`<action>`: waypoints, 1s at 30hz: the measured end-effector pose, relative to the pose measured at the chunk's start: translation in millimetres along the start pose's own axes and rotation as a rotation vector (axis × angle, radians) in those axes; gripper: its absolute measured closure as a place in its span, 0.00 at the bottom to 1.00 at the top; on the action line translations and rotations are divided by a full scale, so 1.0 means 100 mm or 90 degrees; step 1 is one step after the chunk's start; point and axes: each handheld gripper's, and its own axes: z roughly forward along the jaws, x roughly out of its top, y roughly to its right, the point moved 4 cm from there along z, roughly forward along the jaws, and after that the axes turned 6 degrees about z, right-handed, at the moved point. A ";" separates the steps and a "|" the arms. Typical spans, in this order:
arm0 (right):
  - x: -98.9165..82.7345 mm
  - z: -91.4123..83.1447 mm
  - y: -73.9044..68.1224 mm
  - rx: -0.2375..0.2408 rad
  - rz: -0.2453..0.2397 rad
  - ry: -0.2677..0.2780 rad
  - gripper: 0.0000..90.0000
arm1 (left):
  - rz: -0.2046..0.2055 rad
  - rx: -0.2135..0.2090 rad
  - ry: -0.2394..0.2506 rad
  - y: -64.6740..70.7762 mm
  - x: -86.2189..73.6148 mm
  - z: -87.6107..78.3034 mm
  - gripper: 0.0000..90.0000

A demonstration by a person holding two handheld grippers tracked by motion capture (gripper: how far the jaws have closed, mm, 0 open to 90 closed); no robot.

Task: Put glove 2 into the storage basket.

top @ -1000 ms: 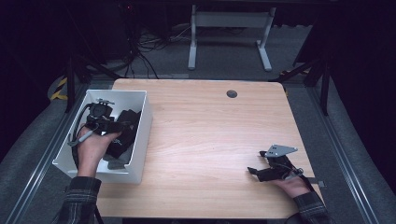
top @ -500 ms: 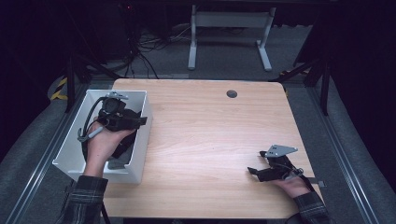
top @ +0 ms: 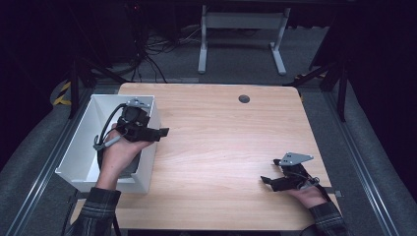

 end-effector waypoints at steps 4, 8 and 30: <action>0.00 0.00 0.00 0.000 0.000 0.000 0.16 | 0.015 -0.013 -0.003 0.11 0.04 0.07 0.18; 0.00 0.00 0.00 0.000 0.000 0.000 0.16 | 0.029 -0.033 -0.005 0.24 0.05 0.15 0.18; 0.00 0.00 0.00 0.000 0.000 0.000 0.16 | 0.114 -0.105 -0.016 1.00 -0.15 0.74 0.18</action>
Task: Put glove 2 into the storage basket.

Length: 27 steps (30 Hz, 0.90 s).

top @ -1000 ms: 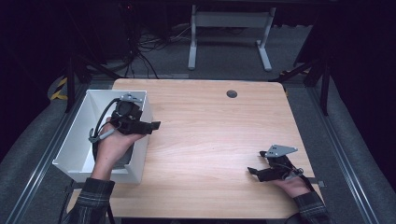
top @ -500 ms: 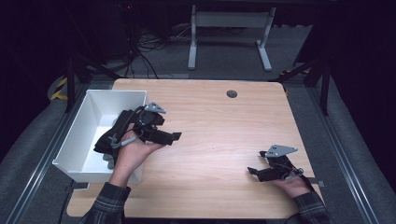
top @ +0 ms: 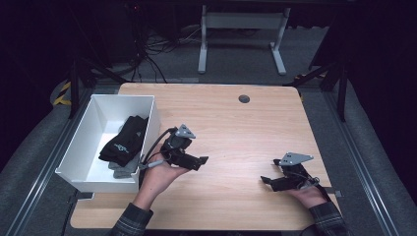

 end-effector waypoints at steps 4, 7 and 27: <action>0.00 0.00 0.00 0.000 0.000 0.000 0.16 | 0.009 -0.015 -0.009 0.09 -0.07 0.17 0.18; 0.00 0.00 0.00 0.000 0.000 0.000 0.16 | 0.023 -0.023 -0.016 0.15 -0.13 0.29 0.18; 0.00 0.00 0.00 0.000 0.000 0.000 0.16 | 0.085 -0.024 -0.049 0.41 -0.48 0.89 0.11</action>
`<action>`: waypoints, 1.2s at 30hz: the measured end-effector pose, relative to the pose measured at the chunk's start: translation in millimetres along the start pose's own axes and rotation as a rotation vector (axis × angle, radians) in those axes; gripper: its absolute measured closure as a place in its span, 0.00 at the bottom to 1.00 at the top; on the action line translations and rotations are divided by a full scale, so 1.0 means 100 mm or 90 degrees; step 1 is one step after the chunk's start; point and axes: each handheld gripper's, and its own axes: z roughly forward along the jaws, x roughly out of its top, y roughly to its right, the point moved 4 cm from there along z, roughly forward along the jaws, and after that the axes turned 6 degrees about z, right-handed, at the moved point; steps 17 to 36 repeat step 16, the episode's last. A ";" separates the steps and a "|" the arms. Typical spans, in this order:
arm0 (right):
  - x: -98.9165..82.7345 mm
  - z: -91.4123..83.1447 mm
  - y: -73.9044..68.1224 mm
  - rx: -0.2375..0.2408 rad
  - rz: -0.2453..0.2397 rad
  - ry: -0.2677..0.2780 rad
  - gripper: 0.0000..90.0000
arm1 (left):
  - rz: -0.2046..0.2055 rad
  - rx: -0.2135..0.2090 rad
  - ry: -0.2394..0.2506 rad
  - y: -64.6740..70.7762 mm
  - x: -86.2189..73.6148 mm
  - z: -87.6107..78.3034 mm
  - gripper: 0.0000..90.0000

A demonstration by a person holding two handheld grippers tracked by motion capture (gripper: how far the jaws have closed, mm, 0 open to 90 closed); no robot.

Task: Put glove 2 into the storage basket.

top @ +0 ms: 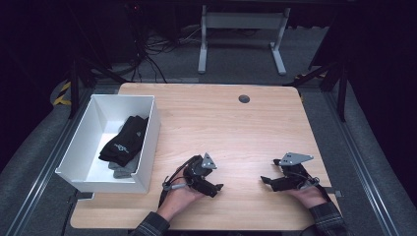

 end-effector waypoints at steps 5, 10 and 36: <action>0.00 0.00 0.00 0.000 -0.001 0.000 0.16 | 0.006 0.013 0.005 0.01 -0.03 0.06 0.02; 0.00 0.00 0.00 0.000 -0.001 0.000 0.16 | 0.012 0.014 0.027 0.02 -0.04 0.08 0.00; 0.00 0.00 0.00 0.000 -0.001 0.000 0.16 | 0.014 0.010 0.022 0.03 -0.05 0.08 0.00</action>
